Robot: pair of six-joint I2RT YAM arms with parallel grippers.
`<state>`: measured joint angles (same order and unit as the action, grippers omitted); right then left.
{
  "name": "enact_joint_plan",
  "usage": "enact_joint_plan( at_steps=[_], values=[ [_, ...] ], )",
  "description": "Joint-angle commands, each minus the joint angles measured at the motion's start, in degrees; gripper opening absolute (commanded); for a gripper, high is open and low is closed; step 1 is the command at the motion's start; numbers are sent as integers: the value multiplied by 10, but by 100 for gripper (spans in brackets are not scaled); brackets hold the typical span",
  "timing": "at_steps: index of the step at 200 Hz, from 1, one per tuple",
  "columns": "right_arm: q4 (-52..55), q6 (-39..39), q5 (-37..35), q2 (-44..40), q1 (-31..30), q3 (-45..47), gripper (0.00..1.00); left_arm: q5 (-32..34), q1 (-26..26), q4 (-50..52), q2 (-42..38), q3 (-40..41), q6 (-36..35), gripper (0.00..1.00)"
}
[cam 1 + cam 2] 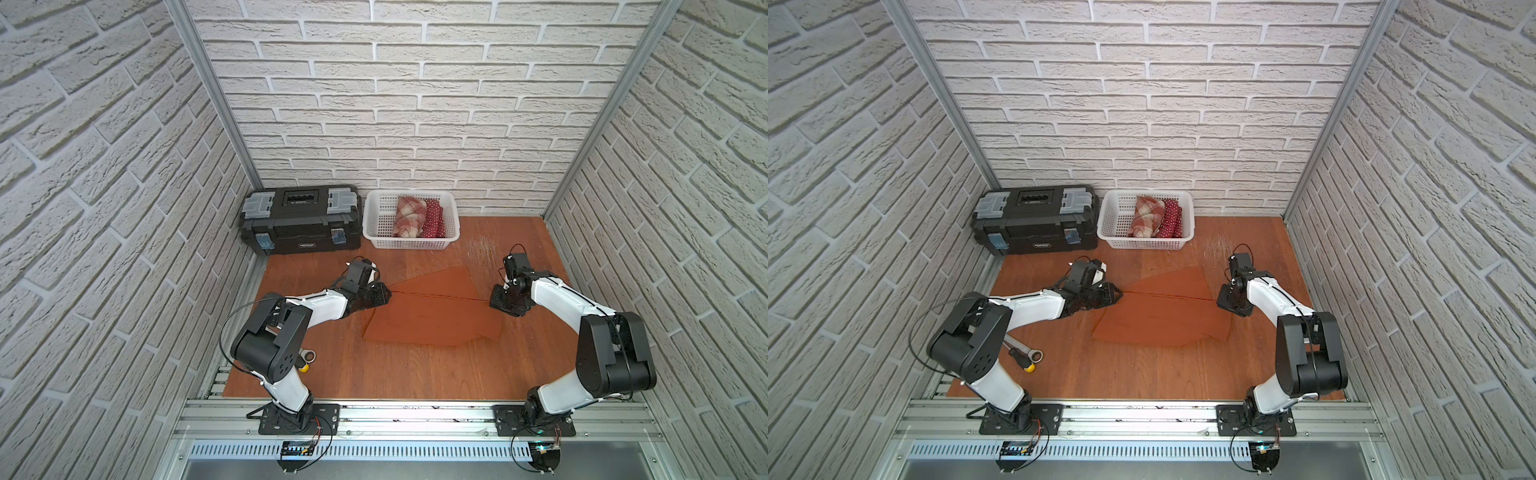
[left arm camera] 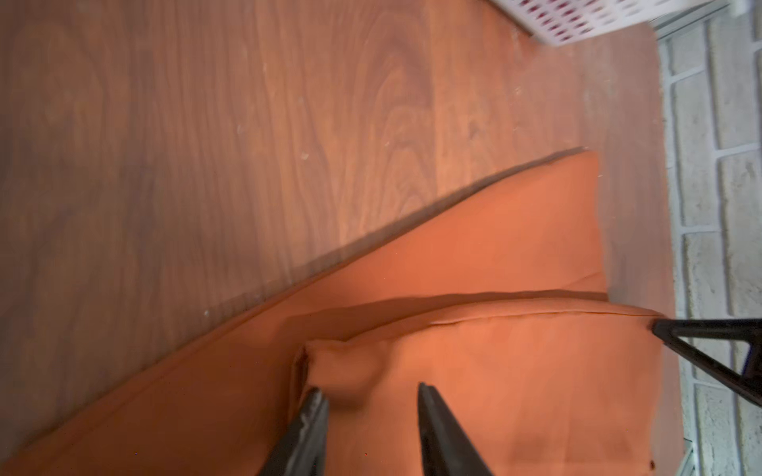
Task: Roll up the skirts
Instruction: Flatten out the skirt at the center of the board.
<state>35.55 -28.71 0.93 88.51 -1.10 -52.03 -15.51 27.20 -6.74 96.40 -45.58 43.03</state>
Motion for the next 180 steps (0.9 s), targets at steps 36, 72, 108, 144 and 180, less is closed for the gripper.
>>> enact_joint_plan(
  at_steps=[36,72,108,144,180],
  values=[
    [-32,-5,24,0,2,6,18,1,6,-12,12,-6,-15,22],
    [-37,1,27,-8,2,7,2,-2,7,-18,21,-20,-17,0],
    [-41,-6,27,-39,2,22,2,6,8,-12,-16,-18,-26,0],
    [-43,-7,30,-56,2,37,2,64,4,43,-62,-14,-45,25],
    [-48,-6,39,-53,1,38,2,55,-1,44,-27,-30,-42,66]
  ],
)
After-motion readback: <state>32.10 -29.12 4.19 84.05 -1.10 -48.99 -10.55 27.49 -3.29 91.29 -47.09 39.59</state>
